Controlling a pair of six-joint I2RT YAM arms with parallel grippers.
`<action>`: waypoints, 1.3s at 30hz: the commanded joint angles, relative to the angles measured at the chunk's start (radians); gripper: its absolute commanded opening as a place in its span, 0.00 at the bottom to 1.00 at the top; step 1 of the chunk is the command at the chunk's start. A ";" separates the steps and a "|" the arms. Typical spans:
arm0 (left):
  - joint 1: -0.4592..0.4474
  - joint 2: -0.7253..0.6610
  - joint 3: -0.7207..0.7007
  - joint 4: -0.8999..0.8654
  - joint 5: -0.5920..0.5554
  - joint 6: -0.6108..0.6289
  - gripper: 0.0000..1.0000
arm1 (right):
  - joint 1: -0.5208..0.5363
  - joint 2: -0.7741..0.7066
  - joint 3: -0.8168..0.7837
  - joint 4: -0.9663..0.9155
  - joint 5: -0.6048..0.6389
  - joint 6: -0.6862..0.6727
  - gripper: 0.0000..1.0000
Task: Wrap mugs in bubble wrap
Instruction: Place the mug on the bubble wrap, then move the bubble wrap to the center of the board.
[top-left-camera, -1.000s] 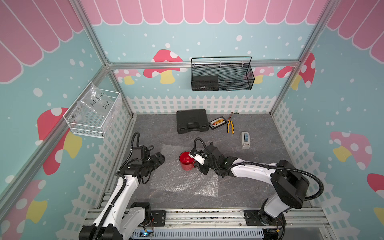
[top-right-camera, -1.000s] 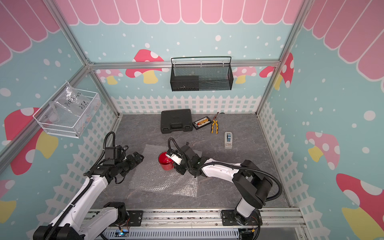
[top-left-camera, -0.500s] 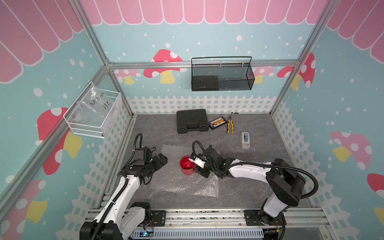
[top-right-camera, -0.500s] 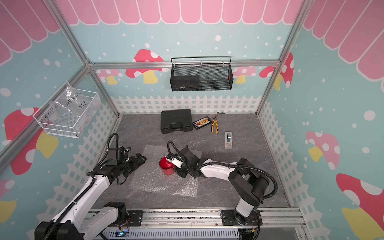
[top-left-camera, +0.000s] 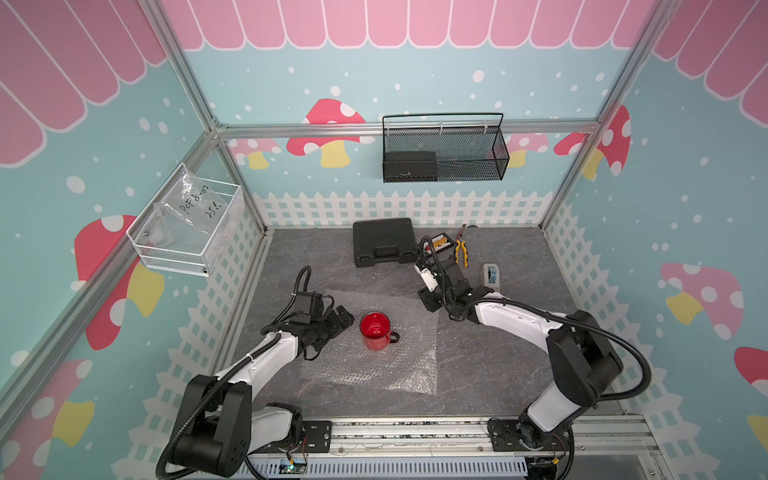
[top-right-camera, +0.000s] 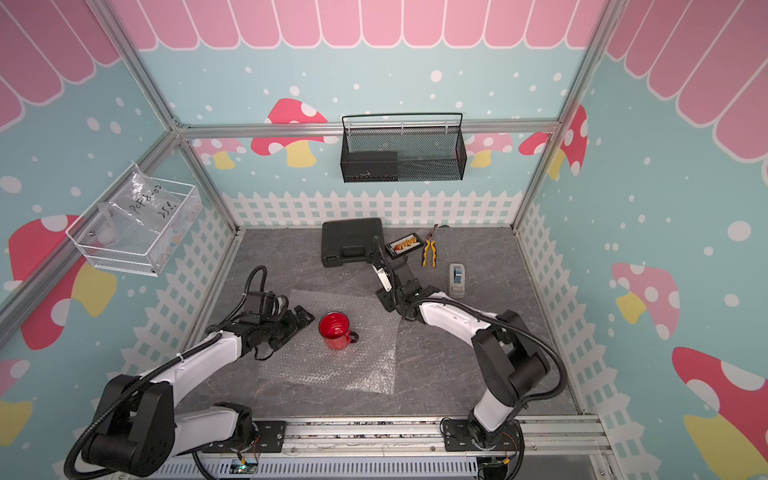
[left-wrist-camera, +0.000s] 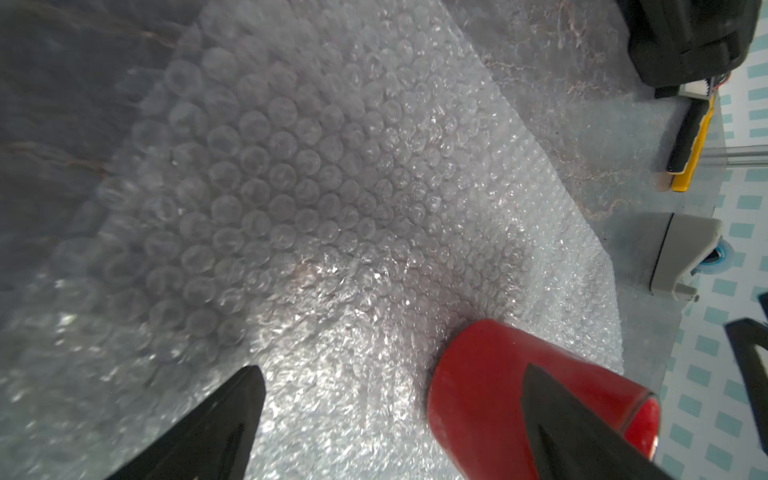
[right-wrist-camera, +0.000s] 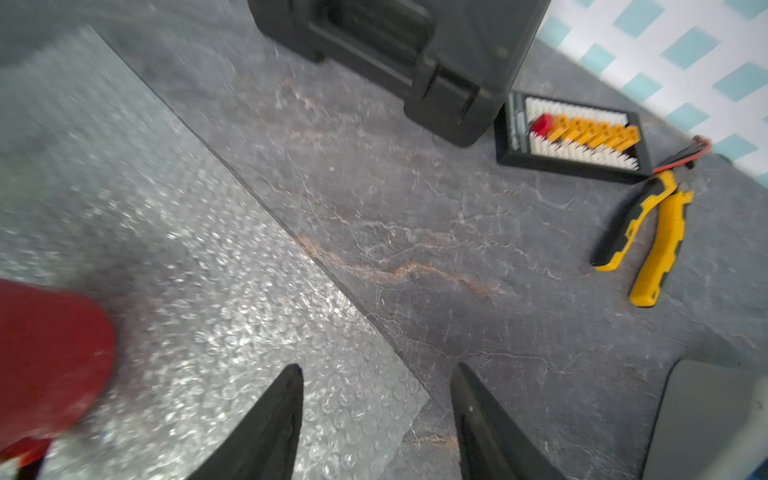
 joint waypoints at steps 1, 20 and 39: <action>-0.007 0.041 0.026 0.061 0.010 -0.028 0.99 | 0.014 0.082 0.045 -0.106 0.107 0.012 0.57; -0.096 0.448 0.344 0.121 0.017 -0.020 0.99 | -0.108 0.211 0.010 -0.234 0.400 0.129 0.48; -0.034 -0.105 0.048 -0.102 -0.197 -0.130 0.97 | -0.046 -0.256 -0.111 -0.072 -0.035 0.050 0.58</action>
